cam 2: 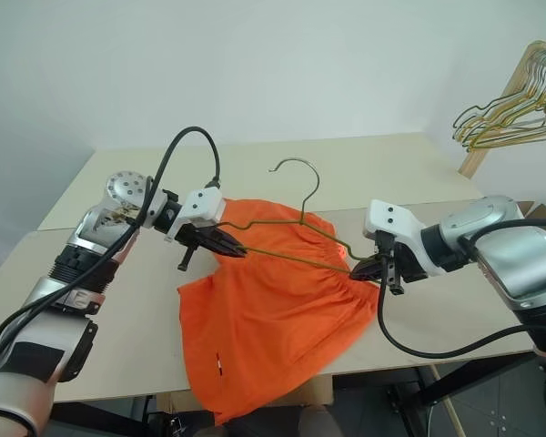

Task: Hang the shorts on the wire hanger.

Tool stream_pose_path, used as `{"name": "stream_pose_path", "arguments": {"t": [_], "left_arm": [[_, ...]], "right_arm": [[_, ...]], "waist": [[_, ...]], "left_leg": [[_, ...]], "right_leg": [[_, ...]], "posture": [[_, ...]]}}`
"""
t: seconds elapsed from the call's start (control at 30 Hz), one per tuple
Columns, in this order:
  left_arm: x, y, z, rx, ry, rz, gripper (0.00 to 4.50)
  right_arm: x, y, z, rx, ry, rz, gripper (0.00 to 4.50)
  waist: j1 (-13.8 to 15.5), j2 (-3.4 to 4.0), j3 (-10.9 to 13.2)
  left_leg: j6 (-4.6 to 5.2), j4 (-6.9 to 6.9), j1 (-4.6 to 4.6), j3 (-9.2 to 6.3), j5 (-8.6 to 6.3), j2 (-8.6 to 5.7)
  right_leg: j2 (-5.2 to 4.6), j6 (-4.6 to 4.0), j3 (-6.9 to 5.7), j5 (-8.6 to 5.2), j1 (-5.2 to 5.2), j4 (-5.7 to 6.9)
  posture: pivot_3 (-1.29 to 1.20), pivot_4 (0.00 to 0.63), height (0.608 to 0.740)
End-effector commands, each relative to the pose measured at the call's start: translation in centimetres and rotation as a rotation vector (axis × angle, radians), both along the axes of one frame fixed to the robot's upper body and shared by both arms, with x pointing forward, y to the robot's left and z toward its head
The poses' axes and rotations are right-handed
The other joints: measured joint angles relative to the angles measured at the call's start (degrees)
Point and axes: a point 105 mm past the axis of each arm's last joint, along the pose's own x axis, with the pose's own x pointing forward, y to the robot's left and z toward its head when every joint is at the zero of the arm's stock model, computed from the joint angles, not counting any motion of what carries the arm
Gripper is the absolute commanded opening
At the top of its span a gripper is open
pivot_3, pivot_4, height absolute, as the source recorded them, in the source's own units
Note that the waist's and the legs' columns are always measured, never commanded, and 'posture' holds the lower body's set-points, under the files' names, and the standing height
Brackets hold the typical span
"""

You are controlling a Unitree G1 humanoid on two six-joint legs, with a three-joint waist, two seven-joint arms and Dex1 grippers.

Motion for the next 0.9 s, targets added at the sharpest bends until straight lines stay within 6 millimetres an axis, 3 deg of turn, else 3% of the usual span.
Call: {"name": "stream_pose_path", "arguments": {"t": [0.03, 0.07, 0.17, 0.27, 0.4, 0.5, 0.63, 0.8, 0.9], "left_arm": [[0.0, 0.0, 1.5, -0.039, -0.041, -0.018, 0.00], [0.0, -0.1, 1.5, -0.043, -0.046, -0.025, 0.00], [-0.2, -0.2, 1.8, -0.075, -0.047, -0.050, 0.69], [-0.5, -0.3, 2.5, -0.129, -0.019, -0.071, 1.54], [0.7, 0.8, 2.9, -0.123, -0.082, -0.015, 2.54], [2.2, 2.2, 3.9, -0.166, -0.128, 0.094, 3.44], [2.2, 3.7, 3.7, -0.194, -0.141, 0.160, 4.47], [0.9, 3.9, 2.8, -0.231, -0.137, 0.142, 4.47], [0.3, 3.3, 2.7, -0.240, -0.131, 0.123, 4.47]], "right_arm": [[0.1, -0.1, 0.5, -0.011, -0.036, -0.004, 0.02], [0.1, -0.1, 0.6, -0.010, -0.041, -0.005, 0.02], [0.0, -0.2, 0.7, 0.003, -0.040, -0.012, 0.00], [-0.4, -0.3, 0.9, 0.019, -0.030, -0.020, 0.00], [-1.3, -0.9, 0.4, 0.038, 0.003, -0.061, 0.00], [-2.1, -2.4, -0.8, 0.075, 0.063, -0.188, 0.00], [-2.5, -5.3, -2.7, 0.177, 0.149, -0.452, 0.00], [-3.2, -9.3, -5.6, 0.250, 0.270, -0.774, 0.00], [-3.0, -10.8, -5.6, 0.292, 0.279, -0.882, 0.00]], "waist": [[0.01, 0.00, 0.00], [0.00, 0.00, 0.00], [0.00, 0.00, 0.00], [-0.01, 0.00, 0.00], [0.01, 0.00, 0.00], [0.13, 0.00, 0.00], [0.50, -0.06, -0.04], [0.97, -0.04, -0.10], [1.58, -0.08, -0.12]], "left_leg": [[0.00, 0.00, 0.00, 0.00, 0.00, 0.00], [0.00, 0.00, 0.00, 0.00, 0.00, 0.00], [0.00, 0.00, 0.00, 0.00, 0.00, 0.00], [0.00, 0.00, -0.01, -0.01, 0.00, 0.00], [0.00, 0.00, 0.00, -0.01, 0.00, -0.01], [0.00, 0.02, 0.00, -0.02, 0.00, -0.01], [0.01, 0.02, -0.08, -0.08, 0.00, -0.01], [0.00, 0.03, 0.13, 0.02, 0.00, -0.10], [0.01, 0.00, 0.16, 0.04, 0.00, -0.03]], "right_leg": [[0.00, 0.00, 0.00, 0.00, 0.00, 0.00], [0.00, 0.00, 0.00, 0.00, 0.00, 0.00], [0.00, 0.00, 0.00, 0.00, 0.00, 0.00], [-0.01, 0.00, 0.00, 0.00, 0.00, 0.00], [-0.02, 0.00, 0.00, 0.00, 0.00, 0.00], [-0.01, 0.00, -0.02, 0.00, 0.01, 0.00], [-0.01, 0.00, -0.06, 0.00, 0.00, -0.01], [-0.08, 0.01, 0.08, 0.02, 0.09, 0.13], [-0.01, 0.00, 0.09, 0.02, 0.15, 0.02]], "posture": [[-0.16, 0.000, 0.740], [-0.16, 0.000, 0.740], [-0.16, 0.000, 0.740], [-0.16, 0.000, 0.740], [-0.16, 0.000, 0.740], [-0.16, 0.000, 0.740], [-0.15, 0.004, 0.740], [-0.15, 0.006, 0.740], [-0.15, 0.006, 0.740]]}}
